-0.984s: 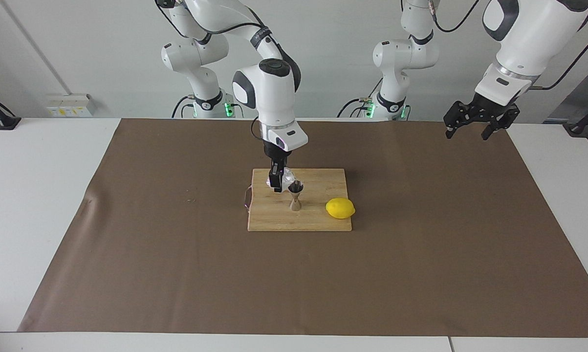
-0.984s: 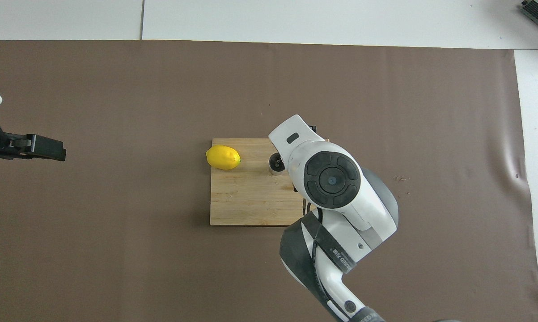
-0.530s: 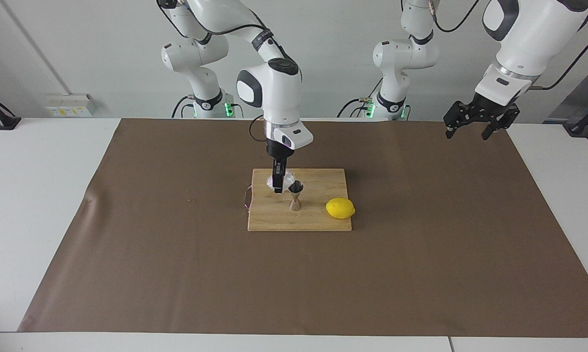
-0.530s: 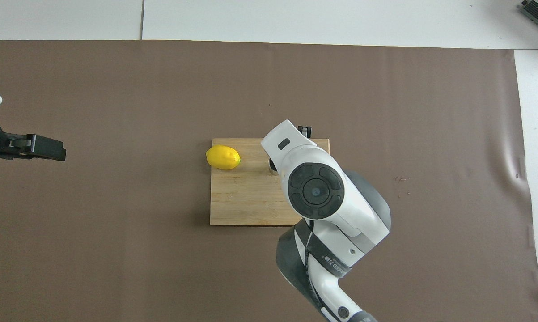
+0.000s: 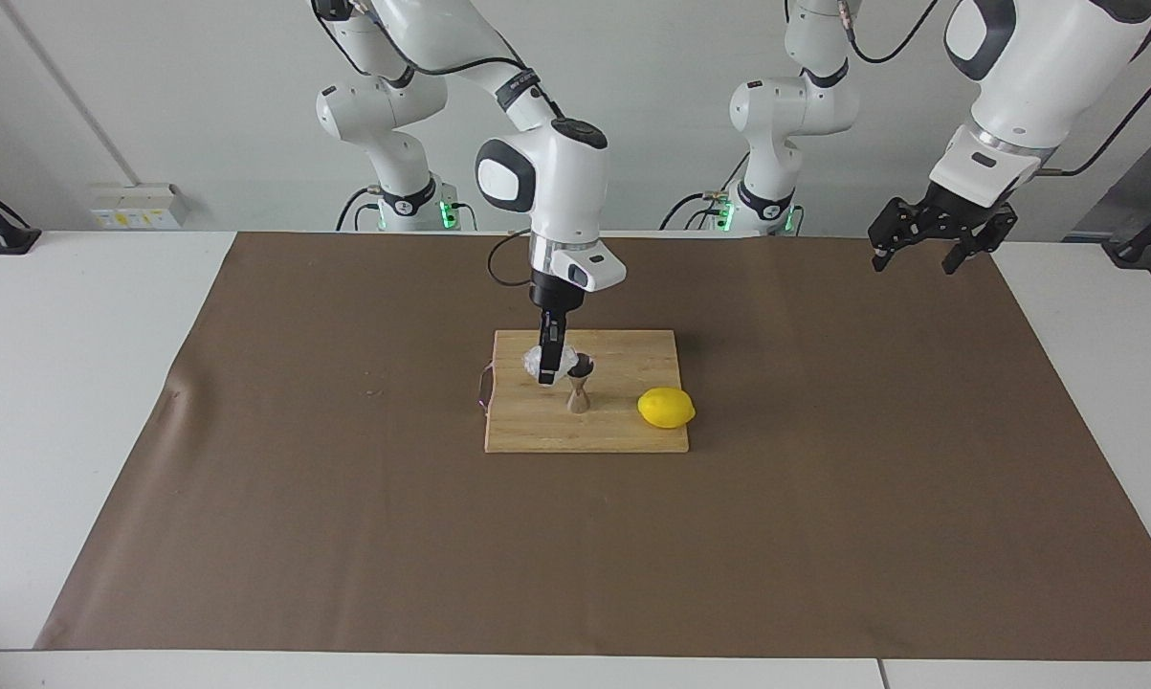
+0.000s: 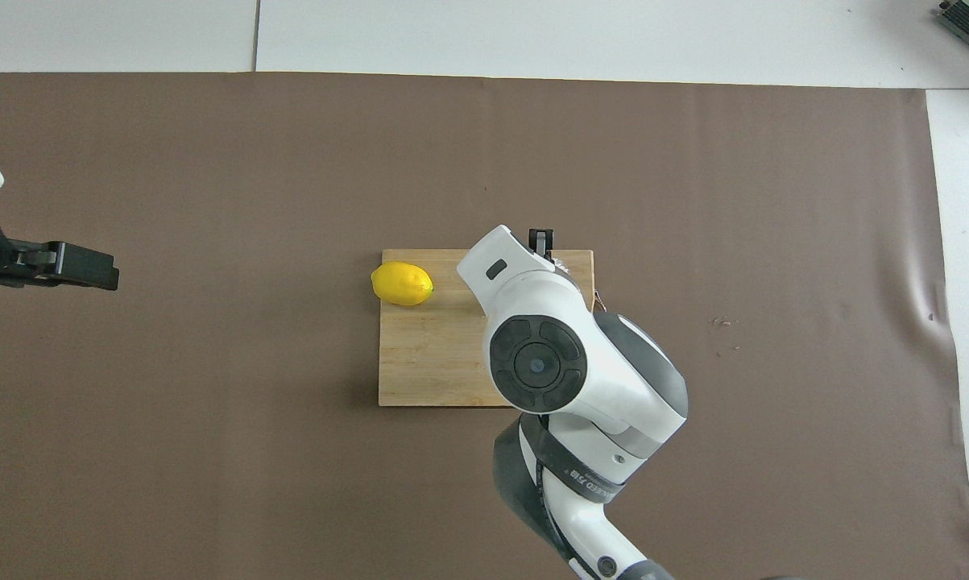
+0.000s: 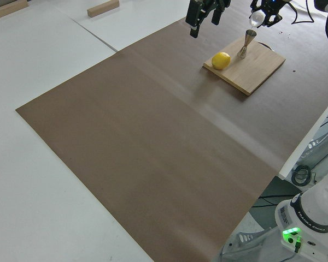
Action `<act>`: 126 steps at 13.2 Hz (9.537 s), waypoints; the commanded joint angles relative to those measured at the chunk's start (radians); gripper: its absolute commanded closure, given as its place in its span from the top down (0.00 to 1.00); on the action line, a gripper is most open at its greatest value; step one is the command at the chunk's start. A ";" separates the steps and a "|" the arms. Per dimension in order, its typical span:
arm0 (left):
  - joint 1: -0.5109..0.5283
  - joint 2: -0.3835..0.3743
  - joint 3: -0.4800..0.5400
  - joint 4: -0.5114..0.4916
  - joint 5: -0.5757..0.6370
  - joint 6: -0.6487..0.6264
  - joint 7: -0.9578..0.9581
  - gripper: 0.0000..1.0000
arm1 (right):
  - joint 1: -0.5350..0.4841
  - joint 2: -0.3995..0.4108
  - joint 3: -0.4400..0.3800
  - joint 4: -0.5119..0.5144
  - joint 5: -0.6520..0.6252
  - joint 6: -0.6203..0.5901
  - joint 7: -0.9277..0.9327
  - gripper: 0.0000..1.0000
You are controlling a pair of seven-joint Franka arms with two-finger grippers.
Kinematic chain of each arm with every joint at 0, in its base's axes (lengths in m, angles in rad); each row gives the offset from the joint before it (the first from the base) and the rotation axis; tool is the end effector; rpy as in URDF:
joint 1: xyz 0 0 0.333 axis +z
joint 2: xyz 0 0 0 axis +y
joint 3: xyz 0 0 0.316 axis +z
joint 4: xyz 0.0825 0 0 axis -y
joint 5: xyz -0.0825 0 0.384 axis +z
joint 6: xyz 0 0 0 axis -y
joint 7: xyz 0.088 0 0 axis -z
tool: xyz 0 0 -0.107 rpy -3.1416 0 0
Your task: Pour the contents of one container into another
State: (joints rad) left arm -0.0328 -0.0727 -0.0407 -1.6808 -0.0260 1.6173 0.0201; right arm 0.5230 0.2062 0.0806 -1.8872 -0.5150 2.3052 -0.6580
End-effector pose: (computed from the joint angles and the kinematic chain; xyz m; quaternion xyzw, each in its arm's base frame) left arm 0.5334 -0.0427 0.6161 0.9989 -0.0462 0.0043 0.0116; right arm 0.5251 0.3467 0.4217 0.6907 0.6877 0.0982 0.2010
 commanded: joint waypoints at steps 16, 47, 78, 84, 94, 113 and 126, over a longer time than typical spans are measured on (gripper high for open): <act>0.004 -0.007 -0.004 -0.011 0.015 0.001 -0.011 1.00 | 0.051 -0.037 -0.001 -0.066 -0.237 0.019 0.096 0.00; 0.004 -0.007 -0.004 -0.011 0.015 0.001 -0.011 1.00 | -0.066 -0.065 0.004 -0.076 0.252 0.056 -0.079 0.00; 0.004 -0.007 -0.004 -0.011 0.015 0.001 -0.011 1.00 | -0.888 -0.016 0.001 -0.331 1.294 -0.142 -1.627 0.00; 0.004 -0.007 -0.004 -0.011 0.015 0.001 -0.012 1.00 | -0.922 0.045 0.002 -0.329 1.349 -0.176 -1.695 0.40; 0.004 -0.007 -0.004 -0.011 0.015 0.001 -0.011 1.00 | -0.922 -0.126 -0.005 -0.328 1.337 -0.271 -1.436 1.00; 0.004 -0.007 -0.004 -0.011 0.017 0.001 -0.011 1.00 | -0.568 -0.269 0.008 0.129 0.526 -0.518 0.631 1.00; 0.004 -0.007 -0.004 -0.011 0.015 0.001 -0.011 1.00 | -0.523 -0.235 0.007 0.249 0.498 -0.708 0.822 1.00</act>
State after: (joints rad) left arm -0.0328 -0.0727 -0.0407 -1.6808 -0.0258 1.6173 0.0201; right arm 0.0131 -0.0292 0.0809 -1.6390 -0.0026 1.6178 0.1535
